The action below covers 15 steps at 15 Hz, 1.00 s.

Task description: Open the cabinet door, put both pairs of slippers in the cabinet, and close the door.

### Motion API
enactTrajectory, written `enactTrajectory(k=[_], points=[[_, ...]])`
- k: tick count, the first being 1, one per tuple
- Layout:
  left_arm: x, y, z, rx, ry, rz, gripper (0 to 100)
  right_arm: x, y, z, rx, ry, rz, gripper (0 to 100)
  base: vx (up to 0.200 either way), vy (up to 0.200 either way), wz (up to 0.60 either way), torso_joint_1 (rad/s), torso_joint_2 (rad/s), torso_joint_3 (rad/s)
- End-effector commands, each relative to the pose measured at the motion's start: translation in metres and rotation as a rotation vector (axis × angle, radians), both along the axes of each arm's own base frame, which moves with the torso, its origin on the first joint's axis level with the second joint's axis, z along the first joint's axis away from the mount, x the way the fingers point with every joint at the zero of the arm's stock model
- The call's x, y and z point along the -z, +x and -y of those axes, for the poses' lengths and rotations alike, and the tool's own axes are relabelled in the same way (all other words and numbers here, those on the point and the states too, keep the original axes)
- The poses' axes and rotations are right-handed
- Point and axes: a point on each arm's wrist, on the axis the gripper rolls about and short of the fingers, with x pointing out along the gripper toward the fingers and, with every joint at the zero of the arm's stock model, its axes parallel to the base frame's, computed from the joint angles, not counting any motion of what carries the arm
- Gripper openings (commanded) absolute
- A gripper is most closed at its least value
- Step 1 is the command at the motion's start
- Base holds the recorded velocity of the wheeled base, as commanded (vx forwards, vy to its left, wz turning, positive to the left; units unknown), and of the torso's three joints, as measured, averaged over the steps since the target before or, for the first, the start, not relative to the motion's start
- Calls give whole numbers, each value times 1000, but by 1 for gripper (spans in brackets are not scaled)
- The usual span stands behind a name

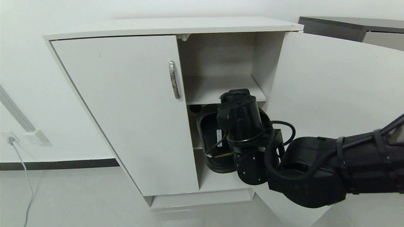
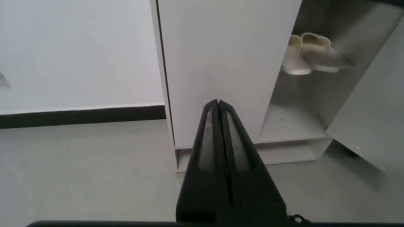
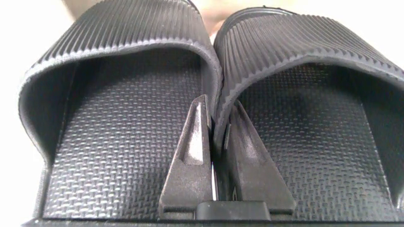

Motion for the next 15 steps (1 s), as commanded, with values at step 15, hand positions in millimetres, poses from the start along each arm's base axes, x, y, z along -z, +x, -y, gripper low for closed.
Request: enactTrajectory(k=[15], points=[[0,0,0,2,1,0,0,-23,13,3,36,41,43,0,40,0,0,0,1,1]])
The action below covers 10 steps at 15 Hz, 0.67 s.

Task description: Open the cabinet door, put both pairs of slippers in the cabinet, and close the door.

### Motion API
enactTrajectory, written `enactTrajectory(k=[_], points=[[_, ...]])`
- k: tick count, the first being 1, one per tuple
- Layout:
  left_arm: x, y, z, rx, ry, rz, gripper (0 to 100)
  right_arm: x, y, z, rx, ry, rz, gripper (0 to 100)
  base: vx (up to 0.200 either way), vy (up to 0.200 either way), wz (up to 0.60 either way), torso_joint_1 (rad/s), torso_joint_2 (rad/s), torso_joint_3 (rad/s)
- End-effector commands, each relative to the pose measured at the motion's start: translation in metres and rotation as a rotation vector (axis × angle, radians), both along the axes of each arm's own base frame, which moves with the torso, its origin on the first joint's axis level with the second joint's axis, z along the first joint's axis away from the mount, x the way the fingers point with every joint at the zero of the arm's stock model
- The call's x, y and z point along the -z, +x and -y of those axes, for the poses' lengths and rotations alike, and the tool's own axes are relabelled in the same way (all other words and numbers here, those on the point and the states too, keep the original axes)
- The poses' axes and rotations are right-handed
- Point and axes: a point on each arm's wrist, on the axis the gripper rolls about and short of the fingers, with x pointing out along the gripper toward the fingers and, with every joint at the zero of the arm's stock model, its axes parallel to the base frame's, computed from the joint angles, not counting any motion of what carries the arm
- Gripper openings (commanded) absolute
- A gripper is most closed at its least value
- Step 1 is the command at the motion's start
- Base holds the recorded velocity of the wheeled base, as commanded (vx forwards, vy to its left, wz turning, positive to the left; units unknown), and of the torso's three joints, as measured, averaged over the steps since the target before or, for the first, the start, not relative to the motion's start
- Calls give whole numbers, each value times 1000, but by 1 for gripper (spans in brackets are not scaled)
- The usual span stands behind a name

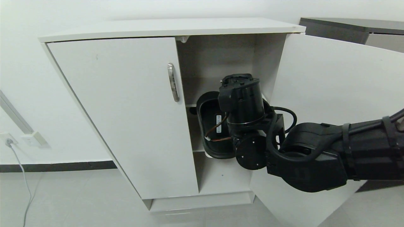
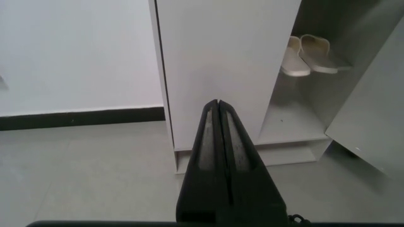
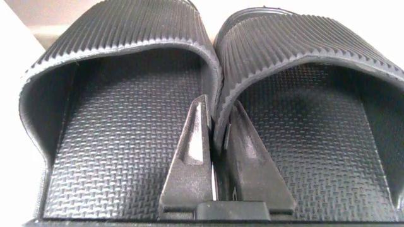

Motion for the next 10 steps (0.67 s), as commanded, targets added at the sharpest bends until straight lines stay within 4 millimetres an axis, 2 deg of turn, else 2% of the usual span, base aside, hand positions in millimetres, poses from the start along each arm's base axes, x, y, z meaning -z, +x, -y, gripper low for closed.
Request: enactTrajectory(k=[1,4,10], points=[[0,0,0,-1,0,0,0,-1,0,0,0,-2,2,0,200,0,0,-2,-2,2],[0,0,0,-1,0,0,0,1,0,0,-2,-8,-1,0,200,0,0,1,-2,-2],[0,0,0,-1,-2,0,0,16,9,-6,0,-40,-22,0,0,0,0,0,0,0]])
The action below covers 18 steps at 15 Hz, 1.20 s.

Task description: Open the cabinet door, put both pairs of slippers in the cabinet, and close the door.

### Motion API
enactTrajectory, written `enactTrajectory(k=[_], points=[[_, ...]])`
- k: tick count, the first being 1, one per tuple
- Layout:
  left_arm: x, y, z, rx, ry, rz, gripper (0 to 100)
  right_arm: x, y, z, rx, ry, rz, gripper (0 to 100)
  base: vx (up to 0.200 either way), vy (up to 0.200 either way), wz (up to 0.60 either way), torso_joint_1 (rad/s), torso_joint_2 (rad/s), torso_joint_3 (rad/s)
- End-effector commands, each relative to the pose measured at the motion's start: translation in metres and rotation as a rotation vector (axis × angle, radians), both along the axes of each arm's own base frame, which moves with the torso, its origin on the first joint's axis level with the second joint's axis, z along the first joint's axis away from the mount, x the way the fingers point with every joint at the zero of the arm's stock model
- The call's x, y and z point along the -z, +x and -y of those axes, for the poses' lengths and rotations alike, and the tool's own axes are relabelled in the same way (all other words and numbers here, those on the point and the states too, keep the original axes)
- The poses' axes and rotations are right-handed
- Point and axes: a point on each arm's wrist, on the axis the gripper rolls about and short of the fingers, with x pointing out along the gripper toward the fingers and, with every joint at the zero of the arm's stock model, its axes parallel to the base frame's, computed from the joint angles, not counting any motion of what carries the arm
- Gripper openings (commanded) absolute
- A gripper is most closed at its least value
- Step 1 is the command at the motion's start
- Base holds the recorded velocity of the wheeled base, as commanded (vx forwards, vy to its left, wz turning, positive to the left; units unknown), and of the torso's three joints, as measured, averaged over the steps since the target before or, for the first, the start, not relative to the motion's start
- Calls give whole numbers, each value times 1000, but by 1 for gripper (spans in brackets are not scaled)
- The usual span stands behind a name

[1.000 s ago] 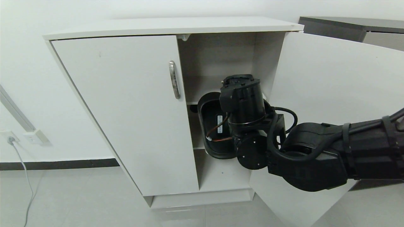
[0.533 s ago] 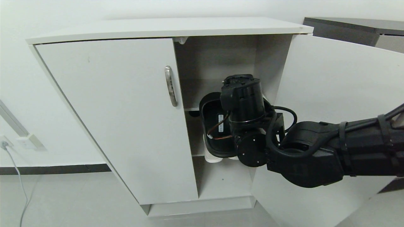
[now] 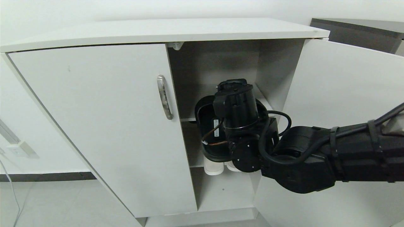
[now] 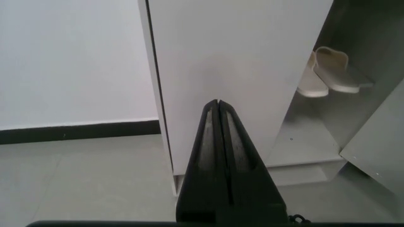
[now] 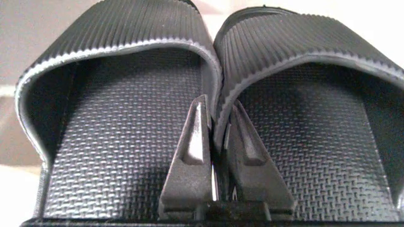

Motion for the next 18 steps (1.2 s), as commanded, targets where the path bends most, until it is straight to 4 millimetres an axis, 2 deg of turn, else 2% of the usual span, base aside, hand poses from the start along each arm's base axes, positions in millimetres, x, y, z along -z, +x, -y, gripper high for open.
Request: enactTrajectory(k=[1,3,8,14,18], points=[[0,0,0,-1,-2,0,0,7,11,-2,14,-8,-7,0,0,0,0,0,0,0],[0,0,0,-1,-3,0,0,6,31,-1,35,-9,11,0,0,0,0,0,0,0],[0,0,0,-2,-5,0,0,-5,60,7,-51,-23,91,0,0,0,0,0,0,0],[0,0,0,-4,-8,0,0,-39,86,5,-10,27,55,0,0,0,0,0,0,0],[0,0,0,-5,-9,0,0,-25,96,0,-2,18,43,0,0,0,0,0,0,0]])
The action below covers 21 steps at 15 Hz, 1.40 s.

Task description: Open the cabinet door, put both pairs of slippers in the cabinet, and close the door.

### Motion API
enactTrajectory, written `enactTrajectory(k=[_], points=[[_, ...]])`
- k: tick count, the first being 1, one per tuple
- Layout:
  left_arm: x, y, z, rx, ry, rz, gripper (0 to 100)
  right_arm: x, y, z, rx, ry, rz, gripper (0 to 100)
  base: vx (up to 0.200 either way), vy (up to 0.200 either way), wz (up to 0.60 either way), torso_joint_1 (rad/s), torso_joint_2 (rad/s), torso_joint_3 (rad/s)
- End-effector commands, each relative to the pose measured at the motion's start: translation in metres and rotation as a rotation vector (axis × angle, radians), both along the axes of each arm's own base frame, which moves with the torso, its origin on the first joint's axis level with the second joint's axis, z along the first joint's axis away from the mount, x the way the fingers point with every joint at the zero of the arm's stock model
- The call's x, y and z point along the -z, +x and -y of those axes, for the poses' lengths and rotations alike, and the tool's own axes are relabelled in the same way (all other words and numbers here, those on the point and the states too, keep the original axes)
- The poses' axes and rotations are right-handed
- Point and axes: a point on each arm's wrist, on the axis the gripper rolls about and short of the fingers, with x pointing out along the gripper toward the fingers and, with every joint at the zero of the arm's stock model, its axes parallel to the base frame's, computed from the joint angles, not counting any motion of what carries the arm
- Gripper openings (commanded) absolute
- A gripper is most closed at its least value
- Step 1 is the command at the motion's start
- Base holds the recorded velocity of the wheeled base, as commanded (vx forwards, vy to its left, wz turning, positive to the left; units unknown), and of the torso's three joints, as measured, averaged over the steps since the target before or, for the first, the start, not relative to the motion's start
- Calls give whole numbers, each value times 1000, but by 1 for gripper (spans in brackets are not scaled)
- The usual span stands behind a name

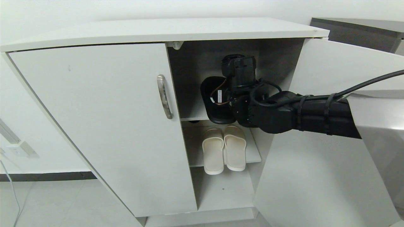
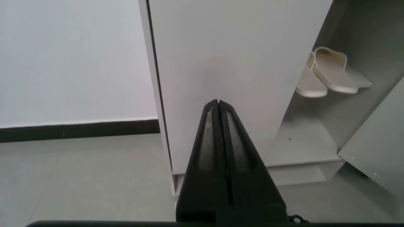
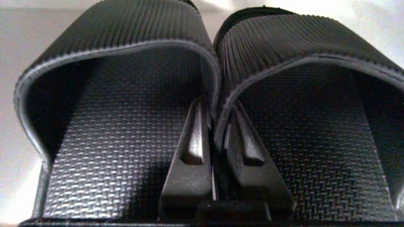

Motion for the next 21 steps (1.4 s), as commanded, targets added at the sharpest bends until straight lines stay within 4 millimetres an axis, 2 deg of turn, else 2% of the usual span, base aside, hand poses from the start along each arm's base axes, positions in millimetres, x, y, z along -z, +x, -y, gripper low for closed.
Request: enactTrajectory(k=[1,11,12,17,21], points=[[0,0,0,0,-1,0,0,9,7,-3,7,-6,-2,0,0,0,0,0,0,0],[0,0,0,0,-1,0,0,16,12,-3,20,0,-3,0,0,0,0,0,0,0],[0,0,0,-2,-1,0,0,16,12,-3,20,2,-3,100,0,0,0,0,0,0],[0,0,0,0,-2,0,0,5,0,0,13,8,-3,100,0,0,0,0,0,0],[0,0,0,-2,-2,0,0,-7,-36,10,-22,12,-25,100,0,0,0,0,0,0]])
